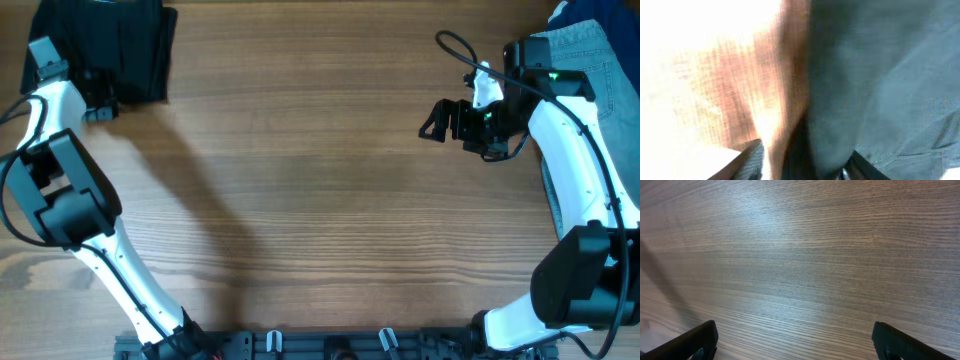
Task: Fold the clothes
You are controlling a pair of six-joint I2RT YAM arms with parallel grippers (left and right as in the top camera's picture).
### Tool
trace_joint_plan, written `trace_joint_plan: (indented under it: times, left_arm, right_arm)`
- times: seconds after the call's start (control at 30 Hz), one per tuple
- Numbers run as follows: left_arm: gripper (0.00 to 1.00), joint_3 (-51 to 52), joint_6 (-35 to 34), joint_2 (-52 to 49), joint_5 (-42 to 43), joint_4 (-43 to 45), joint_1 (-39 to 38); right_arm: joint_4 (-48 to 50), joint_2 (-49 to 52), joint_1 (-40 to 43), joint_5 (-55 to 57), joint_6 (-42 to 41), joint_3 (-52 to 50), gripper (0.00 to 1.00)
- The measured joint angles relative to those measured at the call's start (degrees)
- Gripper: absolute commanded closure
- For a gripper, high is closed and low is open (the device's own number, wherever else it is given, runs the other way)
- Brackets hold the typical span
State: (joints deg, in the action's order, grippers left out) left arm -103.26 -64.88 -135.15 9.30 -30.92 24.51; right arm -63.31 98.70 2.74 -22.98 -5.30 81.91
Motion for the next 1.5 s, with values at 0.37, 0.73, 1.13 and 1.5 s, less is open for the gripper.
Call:
trace_joint_plan:
  times: [0.37, 0.73, 1.13, 1.5]
  left_arm:
    - [0.96, 0.3, 4.3, 0.5, 2.4, -7.5, 2.4]
    - [0.95, 4.1, 10.4, 5.1, 0.8, -14.3, 2.4]
    - [0.6, 4.9, 25.4, 25.3, 6.8, -25.1, 2.3]
    - [0.6, 4.9, 35.5, 42.9, 10.7, -34.1, -5.7]
  right_arm:
    - [1.0, 0.0, 0.0, 0.2, 0.2, 0.0, 0.0]
    - [2.3, 0.0, 0.0, 0.2, 0.4, 0.0, 0.0]
    - [6.6, 0.0, 0.0, 0.1, -1.2, 1.8, 0.0]
    - [3.7, -6.1, 0.0, 0.1, -1.4, 14.6, 0.01]
